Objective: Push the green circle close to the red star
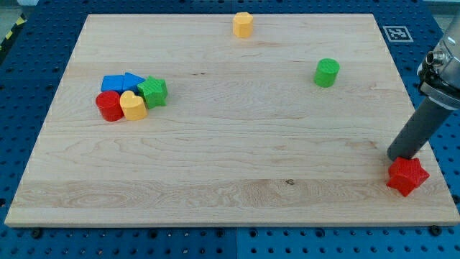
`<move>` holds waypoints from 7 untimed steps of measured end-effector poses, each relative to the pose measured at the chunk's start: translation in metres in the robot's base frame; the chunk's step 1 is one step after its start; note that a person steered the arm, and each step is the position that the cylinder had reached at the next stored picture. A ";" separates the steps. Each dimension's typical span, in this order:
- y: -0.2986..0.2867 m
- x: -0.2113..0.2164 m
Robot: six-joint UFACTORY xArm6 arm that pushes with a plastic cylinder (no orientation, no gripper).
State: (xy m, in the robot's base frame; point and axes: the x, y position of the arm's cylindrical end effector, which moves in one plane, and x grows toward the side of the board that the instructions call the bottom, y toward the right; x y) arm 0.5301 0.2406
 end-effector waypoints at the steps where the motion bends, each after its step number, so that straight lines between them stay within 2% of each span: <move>1: -0.010 -0.021; 3: -0.068 -0.024; 7: -0.080 -0.027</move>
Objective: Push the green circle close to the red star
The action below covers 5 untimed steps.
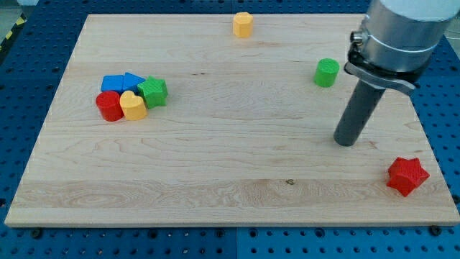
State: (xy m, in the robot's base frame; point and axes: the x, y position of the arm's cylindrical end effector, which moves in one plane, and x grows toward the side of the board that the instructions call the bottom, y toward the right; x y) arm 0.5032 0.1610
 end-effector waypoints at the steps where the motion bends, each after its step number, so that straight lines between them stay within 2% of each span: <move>1: -0.022 -0.006; 3: -0.049 -0.088; 5: -0.052 -0.104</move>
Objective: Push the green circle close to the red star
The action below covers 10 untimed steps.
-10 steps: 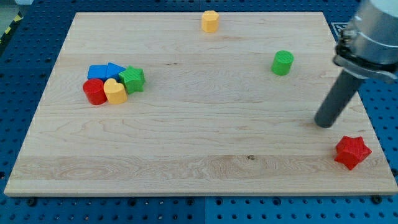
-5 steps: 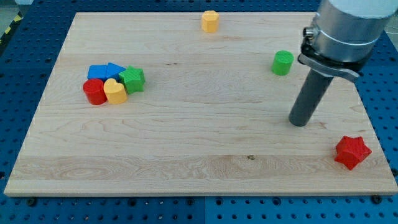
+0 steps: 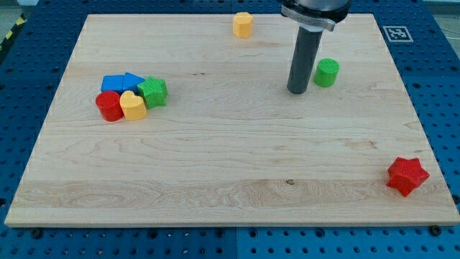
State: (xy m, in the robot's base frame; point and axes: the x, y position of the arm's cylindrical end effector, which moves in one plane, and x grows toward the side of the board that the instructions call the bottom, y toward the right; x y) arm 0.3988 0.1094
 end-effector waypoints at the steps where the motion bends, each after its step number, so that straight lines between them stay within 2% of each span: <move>1: -0.002 -0.014; 2: -0.011 -0.051; 3: 0.015 -0.054; 4: 0.062 -0.049; 5: 0.081 -0.032; 8: 0.091 -0.017; 10: 0.091 0.009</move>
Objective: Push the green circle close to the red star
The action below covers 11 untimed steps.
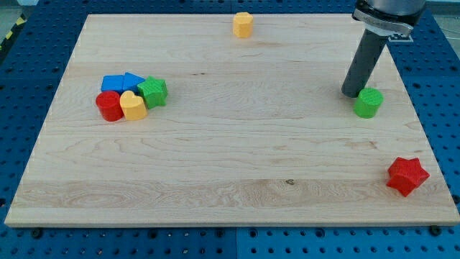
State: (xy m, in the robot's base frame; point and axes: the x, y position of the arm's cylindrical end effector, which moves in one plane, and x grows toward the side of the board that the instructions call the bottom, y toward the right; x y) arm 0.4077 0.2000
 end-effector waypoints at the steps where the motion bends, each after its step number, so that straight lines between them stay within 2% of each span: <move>1: 0.000 -0.005; 2: 0.000 -0.016; 4: 0.002 0.014; 6: 0.019 0.003; 11: 0.039 0.066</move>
State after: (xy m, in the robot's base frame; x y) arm 0.4735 0.2386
